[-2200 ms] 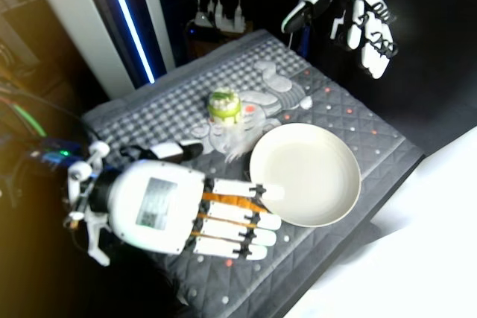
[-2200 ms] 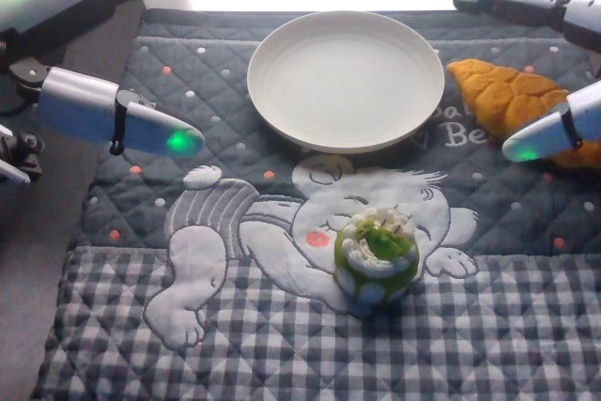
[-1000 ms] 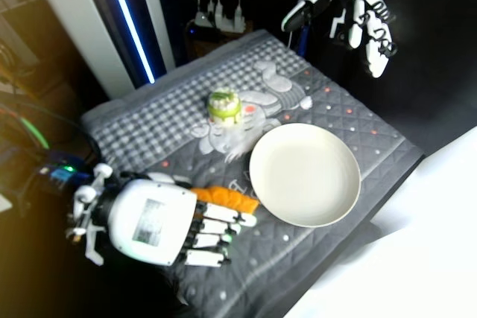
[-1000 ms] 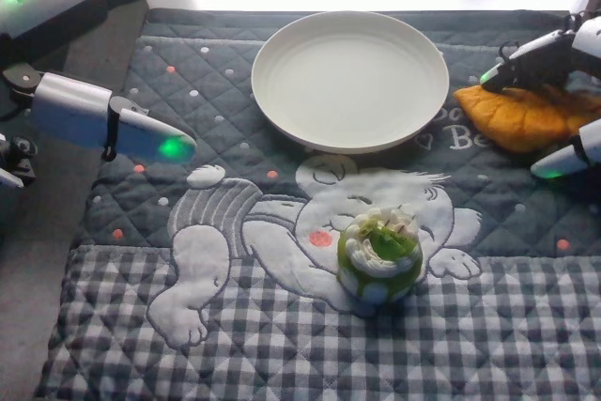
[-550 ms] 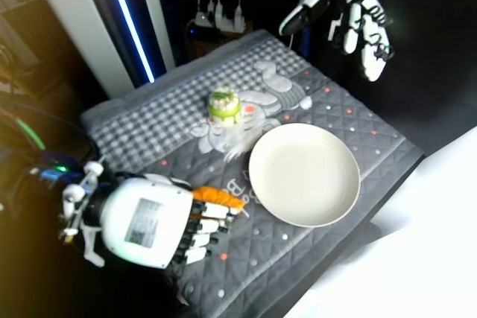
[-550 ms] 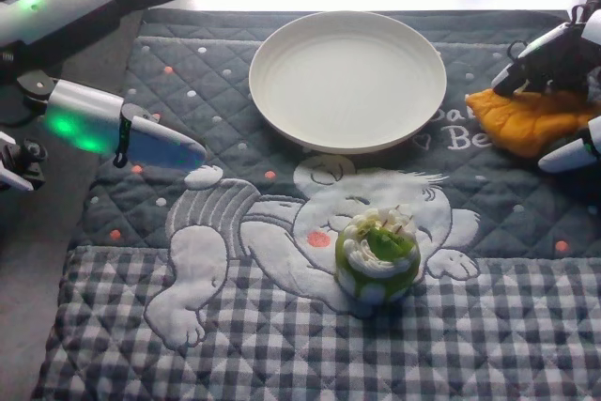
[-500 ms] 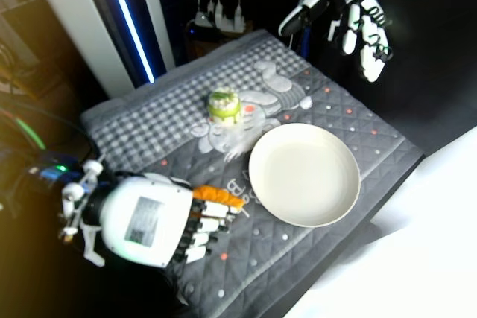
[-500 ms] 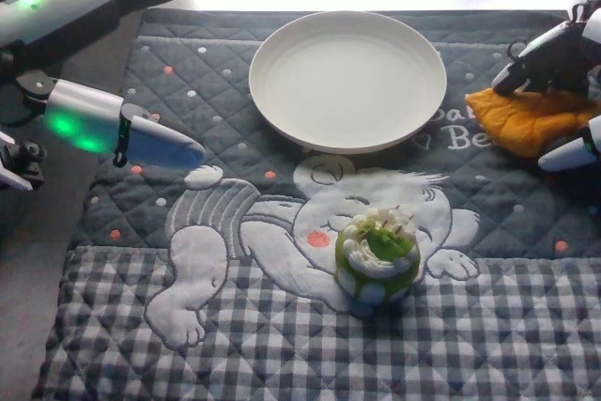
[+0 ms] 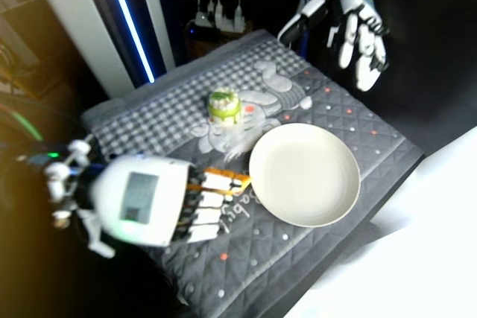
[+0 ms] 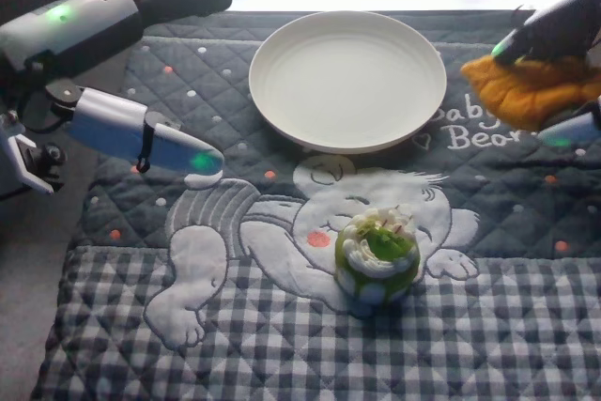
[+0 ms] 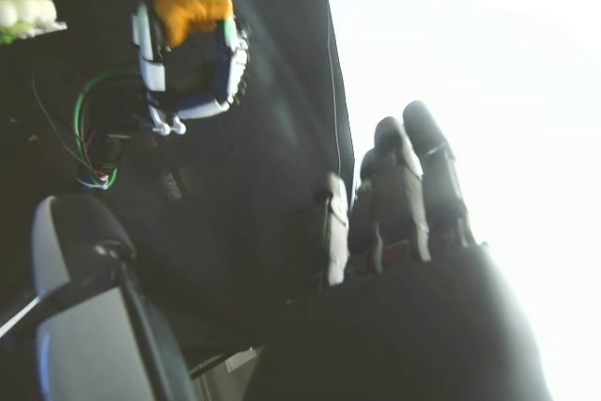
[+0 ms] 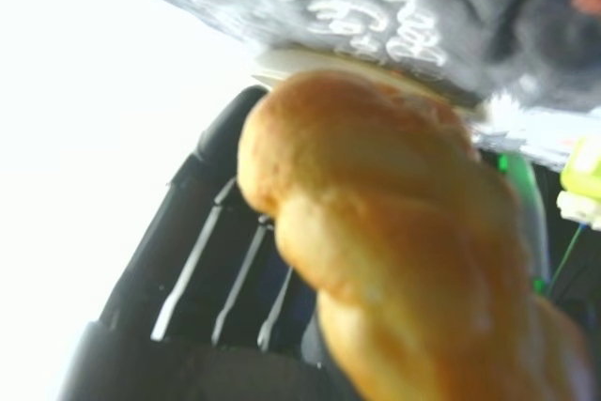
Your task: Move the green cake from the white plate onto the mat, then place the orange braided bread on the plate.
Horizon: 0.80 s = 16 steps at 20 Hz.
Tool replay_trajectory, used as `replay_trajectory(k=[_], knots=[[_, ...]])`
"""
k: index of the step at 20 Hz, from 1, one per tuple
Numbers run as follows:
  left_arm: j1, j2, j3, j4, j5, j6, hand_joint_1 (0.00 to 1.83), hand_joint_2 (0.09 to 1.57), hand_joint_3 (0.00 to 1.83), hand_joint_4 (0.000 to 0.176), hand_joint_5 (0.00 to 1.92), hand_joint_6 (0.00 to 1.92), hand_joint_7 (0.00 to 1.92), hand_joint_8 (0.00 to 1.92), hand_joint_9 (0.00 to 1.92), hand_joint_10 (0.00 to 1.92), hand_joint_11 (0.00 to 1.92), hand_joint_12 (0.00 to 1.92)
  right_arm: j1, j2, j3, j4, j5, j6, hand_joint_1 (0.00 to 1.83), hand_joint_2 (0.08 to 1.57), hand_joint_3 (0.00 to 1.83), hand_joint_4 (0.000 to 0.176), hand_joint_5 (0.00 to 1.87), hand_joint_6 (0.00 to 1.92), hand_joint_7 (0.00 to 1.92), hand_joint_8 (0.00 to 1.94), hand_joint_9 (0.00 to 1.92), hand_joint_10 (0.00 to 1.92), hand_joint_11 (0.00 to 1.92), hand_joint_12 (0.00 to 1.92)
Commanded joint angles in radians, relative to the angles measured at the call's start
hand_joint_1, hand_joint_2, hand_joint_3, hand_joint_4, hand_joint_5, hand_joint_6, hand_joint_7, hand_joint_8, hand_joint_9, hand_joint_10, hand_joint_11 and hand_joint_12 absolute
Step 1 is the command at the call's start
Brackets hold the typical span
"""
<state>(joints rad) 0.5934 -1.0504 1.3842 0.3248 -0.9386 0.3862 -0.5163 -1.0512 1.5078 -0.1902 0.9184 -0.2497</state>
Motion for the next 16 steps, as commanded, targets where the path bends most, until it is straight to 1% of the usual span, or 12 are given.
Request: replay_trajectory(k=[1,2,4,5,6,8,10,12,13,14,15,16], knots=[[-0.006,0.0,0.007,-0.043,-0.108,-0.003,0.79,0.73,0.01,0.17,0.11,0.0,0.07,0.0,0.21,0.0,0.0,0.61,0.013,0.015,0.004,0.046,0.133,0.004,1.39,1.09,0.0,0.0,0.83,0.97,1.1,0.66,1.09,1.09,1.05,1.11],[-0.006,-0.007,0.011,-0.042,-0.106,-0.003,0.79,0.72,0.0,0.175,0.11,0.0,0.05,0.0,0.19,0.0,0.0,0.57,0.02,0.015,0.005,0.046,0.135,0.004,1.39,1.1,0.0,0.0,0.81,1.01,1.08,0.69,1.08,1.1,1.06,1.12],[-0.009,-0.017,0.015,-0.036,-0.104,-0.003,0.76,0.73,0.0,0.176,0.16,0.01,0.05,0.0,0.2,0.0,0.0,0.57,0.061,0.013,0.004,0.032,0.135,0.003,1.41,1.04,0.0,0.0,0.91,0.84,1.24,0.46,1.21,0.94,1.09,1.11],[-0.009,-0.018,0.015,-0.036,-0.105,-0.003,0.79,0.72,0.0,0.176,0.17,0.01,0.06,0.0,0.2,0.0,0.0,0.56,0.088,0.008,0.004,0.016,0.133,0.003,1.41,1.04,0.0,0.0,0.9,0.88,1.25,0.42,1.24,0.88,1.1,1.07],[-0.01,-0.018,0.013,-0.034,-0.105,-0.004,0.81,0.76,0.0,0.166,0.18,0.0,0.1,0.0,0.23,0.0,0.0,0.64,0.12,0.0,0.004,0.0,0.129,0.003,1.41,1.04,0.0,0.0,0.9,0.89,1.27,0.38,1.25,0.84,1.13,1.05],[-0.016,-0.02,0.012,-0.027,-0.105,-0.004,0.75,0.86,0.01,0.173,0.17,0.0,0.14,0.01,0.24,0.0,0.01,0.65,0.167,-0.011,0.004,-0.016,0.121,-0.01,1.4,1.05,0.0,0.0,0.87,0.96,1.23,0.45,1.25,0.83,1.17,1.03],[-0.027,-0.027,0.013,-0.008,-0.1,-0.004,0.7,0.88,0.01,0.176,0.16,0.0,0.15,0.0,0.23,0.0,0.0,0.62,0.202,-0.026,0.004,-0.016,0.107,-0.045,1.29,1.08,0.0,0.0,0.88,0.97,1.21,0.73,1.41,0.27,1.25,0.91],[-0.048,-0.037,0.013,0.026,-0.088,-0.004,0.74,0.9,0.0,0.175,0.12,0.0,0.11,0.0,0.19,0.0,0.0,0.57,0.219,-0.039,0.005,-0.015,0.101,-0.077,1.27,1.11,0.0,0.0,0.85,0.98,1.13,0.92,1.49,0.2,1.19,1.12],[-0.053,-0.039,0.012,0.034,-0.086,-0.004,0.76,0.84,0.0,0.176,0.16,0.01,0.13,0.0,0.21,0.0,0.0,0.59,0.221,-0.042,0.006,-0.015,0.101,-0.083,1.27,1.11,0.0,0.0,0.87,0.95,1.11,0.96,1.48,0.2,1.14,1.18],[-0.064,-0.043,0.008,0.05,-0.085,-0.004,0.74,0.81,0.0,0.16,0.2,0.0,0.19,0.0,0.26,0.01,0.0,0.69,0.229,-0.052,0.01,-0.015,0.101,-0.092,1.27,1.12,0.0,0.0,0.87,0.9,1.09,1.03,1.47,0.41,1.15,1.31],[-0.07,-0.046,0.004,0.059,-0.087,-0.004,0.76,0.8,0.0,0.123,0.2,0.0,0.22,0.01,0.28,0.01,0.0,0.79,0.235,-0.061,0.015,-0.011,0.1,-0.092,1.26,1.14,0.0,0.0,0.86,0.88,1.02,1.18,1.39,0.83,1.21,1.47],[-0.075,-0.051,0.0,0.069,-0.092,-0.004,0.77,0.76,0.0,0.124,0.19,0.0,0.24,0.0,0.31,0.0,0.01,0.9,0.239,-0.076,0.022,-0.003,0.099,-0.092,1.26,1.16,0.0,0.0,0.84,0.89,0.98,1.24,1.33,1.0,1.23,1.51]])
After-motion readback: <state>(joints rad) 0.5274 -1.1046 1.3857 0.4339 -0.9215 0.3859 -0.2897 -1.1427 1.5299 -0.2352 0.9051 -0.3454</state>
